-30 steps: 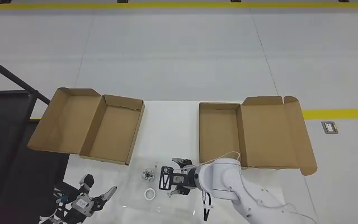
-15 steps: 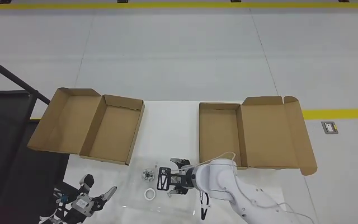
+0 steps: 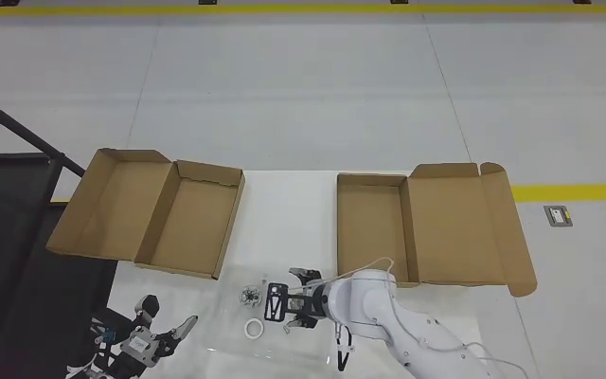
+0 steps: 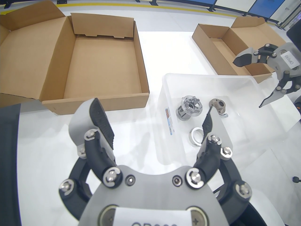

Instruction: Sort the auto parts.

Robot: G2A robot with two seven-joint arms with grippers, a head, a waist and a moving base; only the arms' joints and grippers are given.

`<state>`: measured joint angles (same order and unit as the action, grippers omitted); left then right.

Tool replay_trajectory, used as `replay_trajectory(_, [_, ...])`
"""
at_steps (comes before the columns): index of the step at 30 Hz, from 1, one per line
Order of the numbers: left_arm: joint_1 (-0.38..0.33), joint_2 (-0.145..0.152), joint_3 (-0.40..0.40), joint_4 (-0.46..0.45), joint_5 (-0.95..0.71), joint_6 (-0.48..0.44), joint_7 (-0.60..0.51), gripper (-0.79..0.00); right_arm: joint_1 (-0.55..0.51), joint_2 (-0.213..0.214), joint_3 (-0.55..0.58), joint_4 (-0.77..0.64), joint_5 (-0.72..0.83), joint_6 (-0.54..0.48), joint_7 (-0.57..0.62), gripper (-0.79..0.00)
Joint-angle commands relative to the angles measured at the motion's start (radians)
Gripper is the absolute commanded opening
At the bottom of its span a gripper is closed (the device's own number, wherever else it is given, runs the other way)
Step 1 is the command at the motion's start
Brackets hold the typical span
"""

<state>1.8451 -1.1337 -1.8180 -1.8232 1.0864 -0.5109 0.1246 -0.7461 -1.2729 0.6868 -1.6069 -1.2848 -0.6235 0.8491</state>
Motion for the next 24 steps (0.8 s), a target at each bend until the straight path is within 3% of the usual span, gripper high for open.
replay_trajectory(1, [0.0,0.0,0.0,0.0,0.0,0.0,0.0,0.0,0.005,-0.004,-0.011,0.006,-0.013,-0.004,0.0,-0.037])
replay_trajectory(5, [0.0,0.0,0.0,0.0,0.0,0.0,0.0,0.0,0.008,-0.009,-0.027,0.009,-0.049,-0.008,-0.009,-0.114])
replay_trajectory(6, [0.0,0.0,0.0,0.0,0.0,0.0,0.0,0.0,0.008,-0.01,-0.03,0.008,-0.057,-0.008,-0.012,-0.2])
replay_trajectory(12, [0.0,0.0,0.0,0.0,0.0,0.0,0.0,0.0,-0.001,-0.014,-0.043,-0.005,-0.118,0.002,-0.028,-0.372])
replay_trajectory(17, [0.0,0.0,0.0,0.0,0.0,0.0,0.0,0.0,-0.001,-0.02,-0.056,0.016,-0.125,-0.029,-0.003,-0.354])
replay_trajectory(19, [0.0,0.0,0.0,0.0,0.0,0.0,0.0,0.0,0.015,-0.028,-0.072,0.047,-0.102,-0.059,0.028,-0.265])
replay_trajectory(20, [0.0,0.0,0.0,0.0,0.0,0.0,0.0,0.0,0.022,-0.032,-0.077,0.056,-0.095,-0.059,0.035,-0.259])
replay_trajectory(24, [0.0,0.0,0.0,0.0,0.0,0.0,0.0,0.0,0.06,-0.059,-0.113,0.123,-0.059,-0.057,0.063,-0.305])
